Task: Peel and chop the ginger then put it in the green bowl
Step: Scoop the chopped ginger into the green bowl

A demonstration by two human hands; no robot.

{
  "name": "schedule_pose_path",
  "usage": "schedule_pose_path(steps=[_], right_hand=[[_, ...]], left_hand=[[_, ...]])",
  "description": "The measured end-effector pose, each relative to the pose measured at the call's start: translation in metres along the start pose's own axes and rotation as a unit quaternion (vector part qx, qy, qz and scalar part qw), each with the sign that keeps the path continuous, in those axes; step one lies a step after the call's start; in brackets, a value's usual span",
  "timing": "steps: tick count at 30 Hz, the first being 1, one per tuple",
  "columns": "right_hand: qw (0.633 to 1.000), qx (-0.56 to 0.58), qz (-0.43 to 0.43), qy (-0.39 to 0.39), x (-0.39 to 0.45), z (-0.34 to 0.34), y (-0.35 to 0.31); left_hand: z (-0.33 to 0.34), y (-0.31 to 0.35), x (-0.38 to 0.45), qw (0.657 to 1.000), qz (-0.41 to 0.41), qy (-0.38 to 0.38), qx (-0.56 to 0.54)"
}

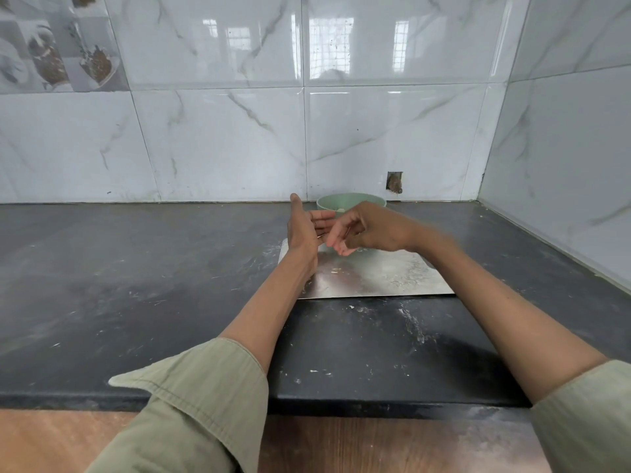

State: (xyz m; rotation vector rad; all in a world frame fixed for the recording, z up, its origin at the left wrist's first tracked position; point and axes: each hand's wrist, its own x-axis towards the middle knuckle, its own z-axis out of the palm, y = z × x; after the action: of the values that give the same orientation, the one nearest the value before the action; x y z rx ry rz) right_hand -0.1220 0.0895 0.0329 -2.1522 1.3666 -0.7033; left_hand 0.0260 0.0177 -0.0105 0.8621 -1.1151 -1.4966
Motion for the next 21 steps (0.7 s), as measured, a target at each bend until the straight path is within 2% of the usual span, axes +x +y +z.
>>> schedule_pose_path(steps=[4,10,15,21], right_hand=[[0.997,0.013,0.009,-0.074,-0.001,0.002,-0.002],[0.997,-0.057,0.010,-0.056,0.002,0.007,-0.007],[0.990,-0.111,0.026,-0.082,0.003,0.012,-0.014],[0.986,-0.157,0.011,-0.055,0.008,0.026,-0.019]], left_hand=[[0.000,-0.001,0.000,1.000,0.007,0.003,-0.001],[0.001,0.001,-0.002,1.000,0.000,0.002,-0.006],[0.001,0.004,-0.002,1.000,-0.003,0.003,-0.003],[0.001,0.000,0.003,1.000,-0.006,0.006,-0.007]])
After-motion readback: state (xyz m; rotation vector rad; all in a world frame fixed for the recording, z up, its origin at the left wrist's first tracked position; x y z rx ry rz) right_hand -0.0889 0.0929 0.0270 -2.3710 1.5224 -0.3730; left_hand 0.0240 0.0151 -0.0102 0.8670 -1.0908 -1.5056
